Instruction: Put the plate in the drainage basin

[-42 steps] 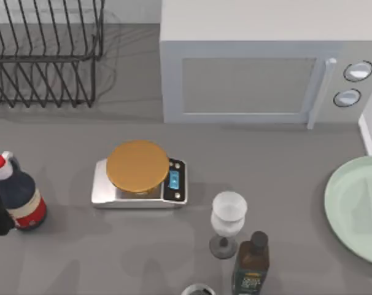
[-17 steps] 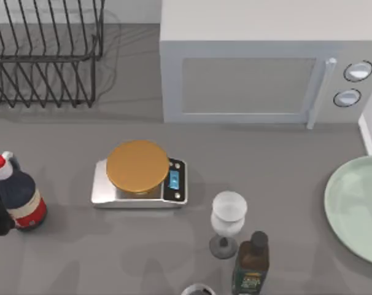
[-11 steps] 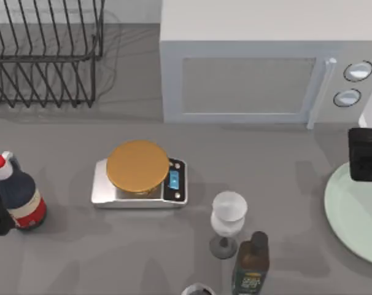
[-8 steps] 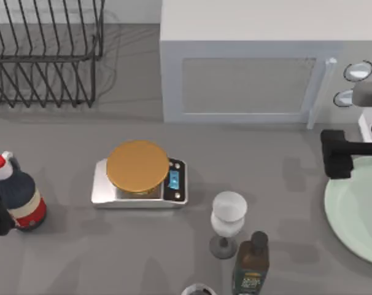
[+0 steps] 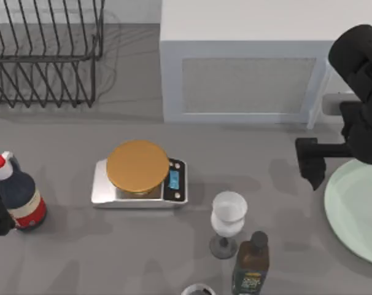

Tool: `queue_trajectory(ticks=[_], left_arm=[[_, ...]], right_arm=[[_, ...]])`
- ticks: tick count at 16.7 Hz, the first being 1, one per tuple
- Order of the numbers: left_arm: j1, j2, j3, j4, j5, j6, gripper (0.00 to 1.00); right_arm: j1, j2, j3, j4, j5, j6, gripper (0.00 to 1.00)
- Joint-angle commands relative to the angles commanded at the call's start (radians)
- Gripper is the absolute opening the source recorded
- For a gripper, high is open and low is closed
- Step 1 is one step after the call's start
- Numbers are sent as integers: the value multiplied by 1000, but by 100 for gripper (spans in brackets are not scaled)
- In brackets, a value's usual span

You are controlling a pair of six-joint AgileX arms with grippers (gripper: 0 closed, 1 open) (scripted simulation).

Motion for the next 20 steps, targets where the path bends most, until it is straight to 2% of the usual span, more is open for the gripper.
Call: queue_trajectory(ticks=[6, 14, 19, 20], left_arm=[[0, 0, 0, 0, 0, 0, 100], [0, 0, 0, 0, 0, 0, 100], [0, 0, 0, 0, 0, 0, 100], [0, 0, 0, 0, 0, 0, 100]], right_arm=[[-4, 16, -30, 42, 0, -1, 100], [2, 164, -213, 383, 1, 5, 100], [3, 175, -225, 400, 1, 5, 100], [3, 175, -225, 400, 1, 5, 92]])
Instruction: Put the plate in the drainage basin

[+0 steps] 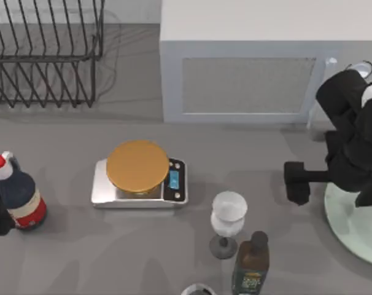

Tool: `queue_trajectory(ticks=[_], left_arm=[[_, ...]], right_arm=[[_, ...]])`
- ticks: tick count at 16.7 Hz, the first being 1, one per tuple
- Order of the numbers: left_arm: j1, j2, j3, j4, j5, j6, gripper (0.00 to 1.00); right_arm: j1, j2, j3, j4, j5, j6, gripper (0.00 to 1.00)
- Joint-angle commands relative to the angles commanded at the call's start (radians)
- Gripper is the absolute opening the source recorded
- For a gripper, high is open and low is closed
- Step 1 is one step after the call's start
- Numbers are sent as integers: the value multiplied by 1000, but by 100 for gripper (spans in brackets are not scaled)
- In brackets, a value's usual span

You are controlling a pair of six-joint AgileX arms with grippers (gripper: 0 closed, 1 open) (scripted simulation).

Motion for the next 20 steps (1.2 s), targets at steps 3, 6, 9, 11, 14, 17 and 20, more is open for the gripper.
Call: queue_trajectory(ticks=[3, 6, 9, 11, 14, 17, 20], left_arm=[[0, 0, 0, 0, 0, 0, 100], [0, 0, 0, 0, 0, 0, 100], [0, 0, 0, 0, 0, 0, 100], [0, 0, 0, 0, 0, 0, 100], [0, 0, 0, 0, 0, 0, 100], [0, 0, 0, 0, 0, 0, 100], [0, 0, 0, 0, 0, 0, 100]], right_arm=[[0, 0, 0, 0, 0, 0, 70], [0, 0, 0, 0, 0, 0, 47], [0, 0, 0, 0, 0, 0, 25], [0, 0, 0, 0, 0, 0, 10], [0, 0, 0, 0, 0, 0, 0], [0, 0, 0, 0, 0, 0, 0], [0, 0, 0, 0, 0, 0, 0]])
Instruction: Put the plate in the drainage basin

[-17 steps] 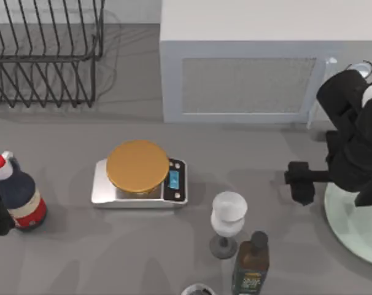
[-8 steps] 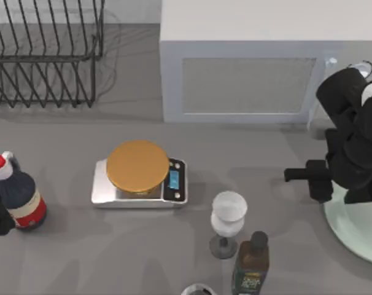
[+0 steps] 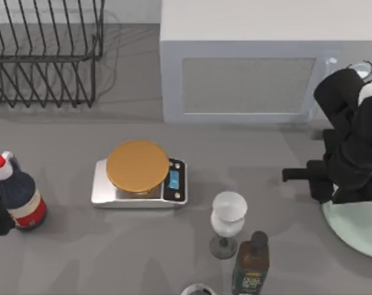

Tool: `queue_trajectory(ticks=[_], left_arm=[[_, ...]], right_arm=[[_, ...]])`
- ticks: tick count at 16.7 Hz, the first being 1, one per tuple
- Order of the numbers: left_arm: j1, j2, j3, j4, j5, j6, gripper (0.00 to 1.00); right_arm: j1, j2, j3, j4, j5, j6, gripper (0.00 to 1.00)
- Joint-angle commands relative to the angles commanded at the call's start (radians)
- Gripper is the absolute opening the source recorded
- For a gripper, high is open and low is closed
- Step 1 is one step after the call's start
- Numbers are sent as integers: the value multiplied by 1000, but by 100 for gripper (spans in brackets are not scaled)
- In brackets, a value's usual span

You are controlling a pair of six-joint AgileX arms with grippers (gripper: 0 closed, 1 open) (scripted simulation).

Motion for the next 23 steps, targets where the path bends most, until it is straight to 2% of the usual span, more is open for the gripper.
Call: queue_trajectory(ticks=[1, 5, 8, 11, 17, 20, 23], left_arm=[[0, 0, 0, 0, 0, 0, 100], [0, 0, 0, 0, 0, 0, 100], [0, 0, 0, 0, 0, 0, 100], [0, 0, 0, 0, 0, 0, 100], [0, 0, 0, 0, 0, 0, 100], [0, 0, 0, 0, 0, 0, 100], [0, 0, 0, 0, 0, 0, 100]], right_arm=[[-11, -66, 30, 3, 5, -1, 0], [37, -64, 98, -65, 9, 24, 0], [103, -64, 256, -224, 14, 59, 0], [135, -69, 472, -463, 16, 77, 0], [48, -100, 886, -901, 10, 29, 0], [-12, -116, 983, -1001, 5, -7, 0], [-22, -118, 997, -1015, 4, -14, 0]])
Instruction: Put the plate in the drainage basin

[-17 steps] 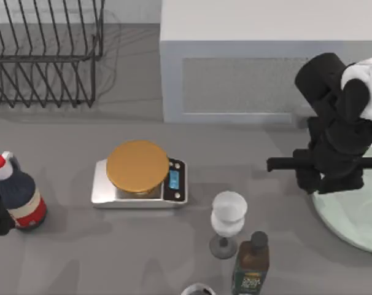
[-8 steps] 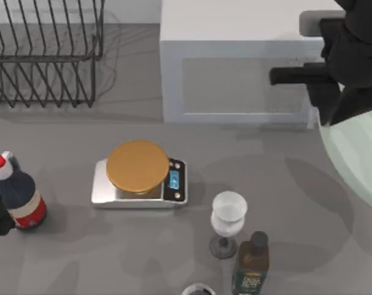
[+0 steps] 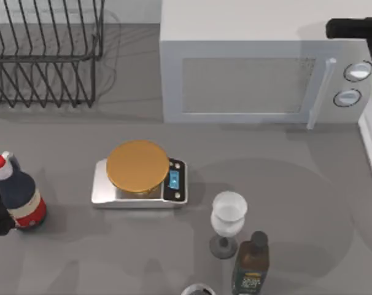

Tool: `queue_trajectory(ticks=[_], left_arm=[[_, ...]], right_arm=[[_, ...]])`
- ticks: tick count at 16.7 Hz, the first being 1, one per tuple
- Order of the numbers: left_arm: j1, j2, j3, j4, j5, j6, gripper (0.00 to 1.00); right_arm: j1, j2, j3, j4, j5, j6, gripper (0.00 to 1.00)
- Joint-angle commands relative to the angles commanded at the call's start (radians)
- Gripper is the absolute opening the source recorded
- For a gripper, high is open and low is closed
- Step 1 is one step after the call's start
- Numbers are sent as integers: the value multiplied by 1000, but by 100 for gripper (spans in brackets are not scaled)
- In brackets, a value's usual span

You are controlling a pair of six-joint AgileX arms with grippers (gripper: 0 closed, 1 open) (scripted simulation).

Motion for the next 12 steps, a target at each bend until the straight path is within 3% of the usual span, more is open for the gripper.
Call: queue_trajectory(ticks=[6, 12], left_arm=[[0, 0, 0, 0, 0, 0, 100], [0, 0, 0, 0, 0, 0, 100]], right_arm=[[-37, 46, 53, -3, 7, -23, 0], [-214, 282, 333, -29, 24, -148, 0]])
